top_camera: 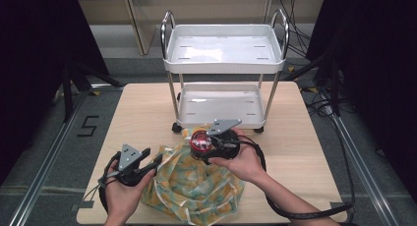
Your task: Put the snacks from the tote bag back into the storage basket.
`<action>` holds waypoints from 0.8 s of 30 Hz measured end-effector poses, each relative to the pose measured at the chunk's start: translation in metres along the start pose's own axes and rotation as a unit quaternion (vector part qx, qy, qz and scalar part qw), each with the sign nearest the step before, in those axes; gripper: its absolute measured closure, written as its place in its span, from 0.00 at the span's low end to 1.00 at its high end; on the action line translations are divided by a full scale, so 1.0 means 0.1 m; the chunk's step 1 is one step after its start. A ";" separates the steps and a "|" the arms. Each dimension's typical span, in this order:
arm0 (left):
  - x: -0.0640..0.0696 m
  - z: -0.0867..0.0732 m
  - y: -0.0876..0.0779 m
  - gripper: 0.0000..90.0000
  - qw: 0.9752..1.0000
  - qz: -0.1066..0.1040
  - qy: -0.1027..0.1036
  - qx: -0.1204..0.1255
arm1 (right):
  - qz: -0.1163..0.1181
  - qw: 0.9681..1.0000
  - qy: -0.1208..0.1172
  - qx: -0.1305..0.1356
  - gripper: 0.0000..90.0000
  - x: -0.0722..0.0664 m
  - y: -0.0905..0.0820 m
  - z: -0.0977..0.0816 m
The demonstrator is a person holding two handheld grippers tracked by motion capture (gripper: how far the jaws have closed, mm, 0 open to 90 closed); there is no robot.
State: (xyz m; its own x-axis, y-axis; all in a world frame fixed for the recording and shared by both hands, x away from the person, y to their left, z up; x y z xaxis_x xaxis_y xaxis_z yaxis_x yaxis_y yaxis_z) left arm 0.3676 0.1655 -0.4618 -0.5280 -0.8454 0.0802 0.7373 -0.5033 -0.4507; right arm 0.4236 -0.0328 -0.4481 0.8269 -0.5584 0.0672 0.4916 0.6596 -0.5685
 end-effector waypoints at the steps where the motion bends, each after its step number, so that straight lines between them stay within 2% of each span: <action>1: 0.00 0.00 0.00 0.57 1.000 0.001 0.000 -0.001 | 0.000 1.000 0.001 -0.006 0.29 0.01 -0.01 -0.01; 4: 0.00 0.00 -0.01 0.57 1.000 0.003 0.000 -0.001 | 0.000 1.000 0.015 -0.006 0.29 0.00 -0.01 -0.01; 5: 0.00 0.00 -0.01 0.57 1.000 0.003 0.000 -0.001 | 0.004 1.000 0.004 -0.009 0.29 0.02 -0.02 -0.01; 6: 0.00 0.00 -0.01 0.57 1.000 0.003 0.000 -0.001 | -0.004 1.000 0.010 -0.006 0.29 0.03 -0.02 -0.01; 7: 0.00 0.00 0.00 0.57 1.000 0.001 0.000 0.000 | -0.005 1.000 0.004 -0.001 0.29 0.05 -0.01 0.00; 8: 0.00 0.00 0.00 0.57 1.000 0.001 0.001 0.001 | 0.002 1.000 0.006 -0.007 0.29 0.05 -0.02 -0.01; 9: 0.00 0.00 0.00 0.57 1.000 0.000 0.000 0.001 | -0.008 1.000 0.012 -0.002 0.29 0.07 -0.02 0.00; 10: 0.00 0.00 0.00 0.57 1.000 0.001 0.001 0.001 | -0.003 1.000 0.012 -0.008 0.29 0.08 -0.03 0.00; 12: 0.00 0.01 0.00 0.56 1.000 -0.001 0.003 0.001 | -0.006 1.000 0.005 -0.001 0.29 0.11 -0.03 0.01; 13: 0.00 0.01 0.00 0.56 1.000 -0.001 0.004 0.001 | -0.009 1.000 0.014 -0.005 0.29 0.11 -0.03 0.01; 14: 0.00 0.00 0.01 0.56 1.000 0.000 0.003 0.001 | -0.014 1.000 0.011 0.000 0.29 0.12 -0.02 0.02; 17: 0.00 0.00 0.00 0.56 1.000 0.001 0.004 0.000 | -0.011 1.000 0.018 -0.007 0.29 0.15 -0.02 0.03; 21: 0.00 0.01 0.00 0.56 1.000 0.002 0.003 0.001 | -0.018 1.000 0.015 -0.008 0.29 0.20 -0.01 0.05; 22: 0.00 0.01 0.00 0.56 1.000 0.003 0.001 0.001 | -0.025 1.000 0.011 0.000 0.29 0.22 0.01 0.06; 24: 0.00 0.01 0.00 0.56 1.000 0.003 0.004 0.002 | -0.023 1.000 0.009 -0.006 0.29 0.24 0.01 0.07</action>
State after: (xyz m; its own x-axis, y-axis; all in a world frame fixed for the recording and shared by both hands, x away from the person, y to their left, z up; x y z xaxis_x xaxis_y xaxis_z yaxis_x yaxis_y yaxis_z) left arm 0.3678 0.1657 -0.4606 -0.5274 -0.8466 0.0713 0.7414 -0.4996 -0.4480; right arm 0.4458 -0.0419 -0.4412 0.7979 -0.5976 0.0788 0.5262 0.6267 -0.5748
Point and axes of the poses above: each handheld gripper's, and its own axes: y roughly forward along the jaws, z roughly out of its top, x roughly to its right, the point moved 7 cm from there along y, roughly forward along the jaws, and after that the axes turned 7 degrees about -z, right-handed, at the moved point
